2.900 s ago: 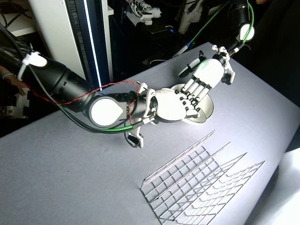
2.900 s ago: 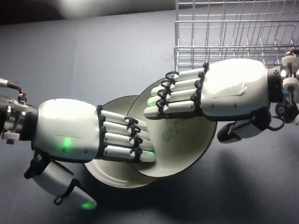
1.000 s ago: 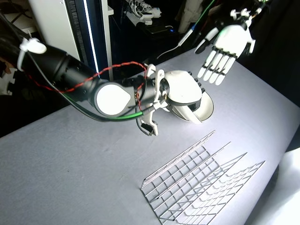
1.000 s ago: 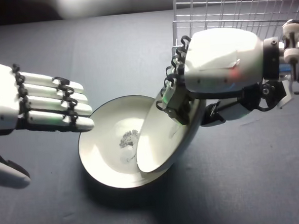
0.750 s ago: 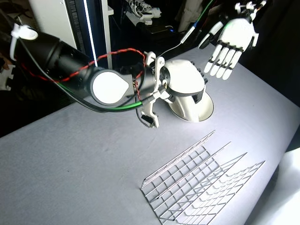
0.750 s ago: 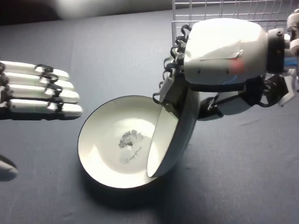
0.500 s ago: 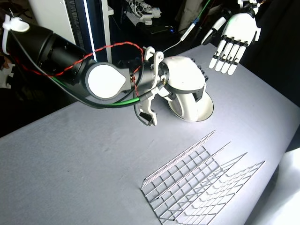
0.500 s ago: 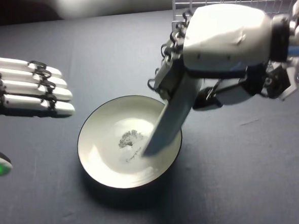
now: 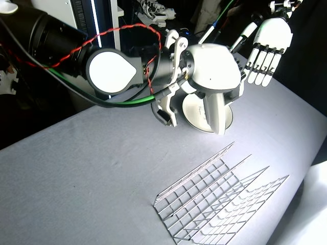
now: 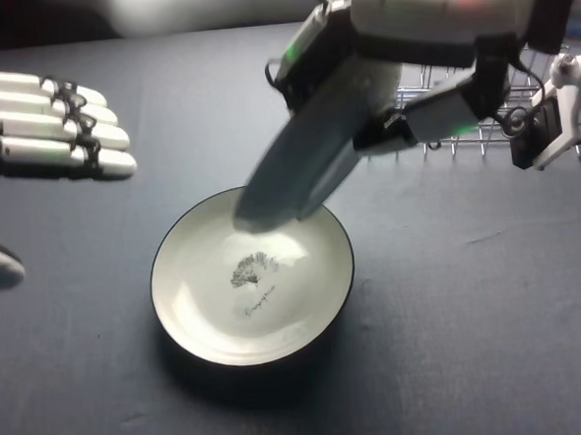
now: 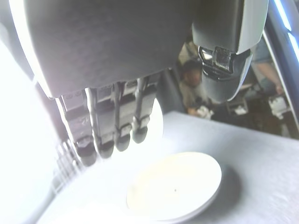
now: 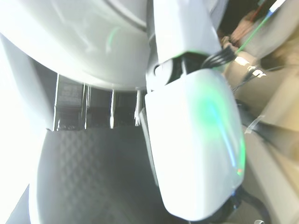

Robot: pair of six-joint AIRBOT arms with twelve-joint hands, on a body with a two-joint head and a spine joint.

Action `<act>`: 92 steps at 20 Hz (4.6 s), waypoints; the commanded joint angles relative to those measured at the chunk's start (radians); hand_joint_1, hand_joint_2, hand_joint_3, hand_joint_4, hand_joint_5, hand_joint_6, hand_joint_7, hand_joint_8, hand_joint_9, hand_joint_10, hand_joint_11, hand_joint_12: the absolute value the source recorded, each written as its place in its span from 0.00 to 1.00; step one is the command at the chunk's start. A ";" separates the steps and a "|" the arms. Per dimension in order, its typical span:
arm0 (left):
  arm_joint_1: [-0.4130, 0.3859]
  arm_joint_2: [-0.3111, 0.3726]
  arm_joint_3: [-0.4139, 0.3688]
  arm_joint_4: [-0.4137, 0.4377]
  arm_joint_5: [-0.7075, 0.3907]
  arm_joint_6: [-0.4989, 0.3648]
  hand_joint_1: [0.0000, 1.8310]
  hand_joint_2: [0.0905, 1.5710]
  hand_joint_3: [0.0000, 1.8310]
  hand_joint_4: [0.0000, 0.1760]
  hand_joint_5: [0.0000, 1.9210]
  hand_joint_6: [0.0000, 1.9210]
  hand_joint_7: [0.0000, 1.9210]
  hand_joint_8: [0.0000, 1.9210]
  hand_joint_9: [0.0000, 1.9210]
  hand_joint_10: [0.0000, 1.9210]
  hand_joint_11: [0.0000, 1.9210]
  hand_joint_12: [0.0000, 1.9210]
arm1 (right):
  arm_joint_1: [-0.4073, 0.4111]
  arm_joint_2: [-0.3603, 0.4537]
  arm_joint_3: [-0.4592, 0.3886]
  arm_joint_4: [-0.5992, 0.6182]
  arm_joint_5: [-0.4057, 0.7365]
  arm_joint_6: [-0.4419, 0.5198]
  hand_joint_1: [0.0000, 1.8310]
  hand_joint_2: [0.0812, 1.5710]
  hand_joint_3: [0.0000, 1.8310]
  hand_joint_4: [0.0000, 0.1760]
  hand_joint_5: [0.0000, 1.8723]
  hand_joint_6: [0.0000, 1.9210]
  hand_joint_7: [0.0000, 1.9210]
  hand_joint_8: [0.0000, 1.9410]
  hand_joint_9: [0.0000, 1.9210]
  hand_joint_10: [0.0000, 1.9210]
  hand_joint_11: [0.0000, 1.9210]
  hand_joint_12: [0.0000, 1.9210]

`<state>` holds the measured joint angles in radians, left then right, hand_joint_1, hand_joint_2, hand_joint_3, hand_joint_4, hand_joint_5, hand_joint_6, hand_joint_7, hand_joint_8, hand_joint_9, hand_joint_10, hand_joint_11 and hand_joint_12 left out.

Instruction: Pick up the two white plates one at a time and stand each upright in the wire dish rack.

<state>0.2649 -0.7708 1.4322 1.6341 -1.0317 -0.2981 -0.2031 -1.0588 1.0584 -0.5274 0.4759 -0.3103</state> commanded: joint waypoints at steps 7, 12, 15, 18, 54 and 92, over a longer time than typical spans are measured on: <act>-0.040 0.005 -0.013 -0.061 -0.024 -0.022 0.00 0.79 0.00 0.00 0.05 0.00 0.05 0.00 0.04 0.00 0.03 0.02 | 0.072 0.007 -0.012 0.210 0.021 0.018 0.82 0.63 0.00 0.00 0.62 0.25 0.61 0.30 0.60 0.38 0.47 0.74; -0.040 -0.012 -0.037 -0.047 0.018 -0.022 0.00 0.79 0.00 0.00 0.04 0.00 0.04 0.00 0.03 0.00 0.02 0.03 | 0.120 0.005 -0.012 0.375 -0.052 0.020 0.82 0.63 0.00 0.00 0.63 0.25 0.62 0.27 0.63 0.35 0.48 0.72; -0.032 -0.014 -0.055 -0.046 0.027 -0.021 0.00 0.79 0.00 0.00 0.06 0.00 0.06 0.00 0.05 0.00 0.01 0.11 | 0.139 0.004 -0.011 0.449 -0.085 0.019 0.82 0.63 0.00 0.00 0.61 0.28 0.61 0.30 0.63 0.34 0.47 0.73; -0.007 -0.020 -0.074 -0.043 0.047 -0.010 0.00 0.79 0.00 0.00 0.04 0.00 0.04 0.00 0.02 0.00 0.00 0.04 | 0.150 0.004 -0.006 0.530 -0.119 0.018 0.82 0.63 0.00 0.00 0.62 0.26 0.62 0.29 0.63 0.34 0.48 0.72; 0.183 -0.098 -0.109 -0.147 0.165 0.026 0.00 0.80 0.00 0.00 0.09 0.00 0.09 0.00 0.08 0.00 0.00 0.18 | 0.135 0.013 0.302 0.722 -0.194 -0.015 0.82 0.64 0.00 0.00 0.57 0.36 0.60 0.32 0.61 0.34 0.47 0.72; 0.291 -0.157 -0.104 -0.139 0.248 0.117 0.00 0.79 0.00 0.00 0.10 0.00 0.10 0.00 0.09 0.00 0.00 0.28 | -0.052 0.032 0.324 0.679 -0.126 -0.015 0.75 0.69 0.00 0.00 0.49 0.57 0.51 0.45 0.52 0.55 0.46 0.53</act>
<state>0.5575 -0.9310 1.3315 1.5494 -0.7589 -0.1825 -0.2749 -1.0367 1.3830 0.1413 0.2272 -0.3386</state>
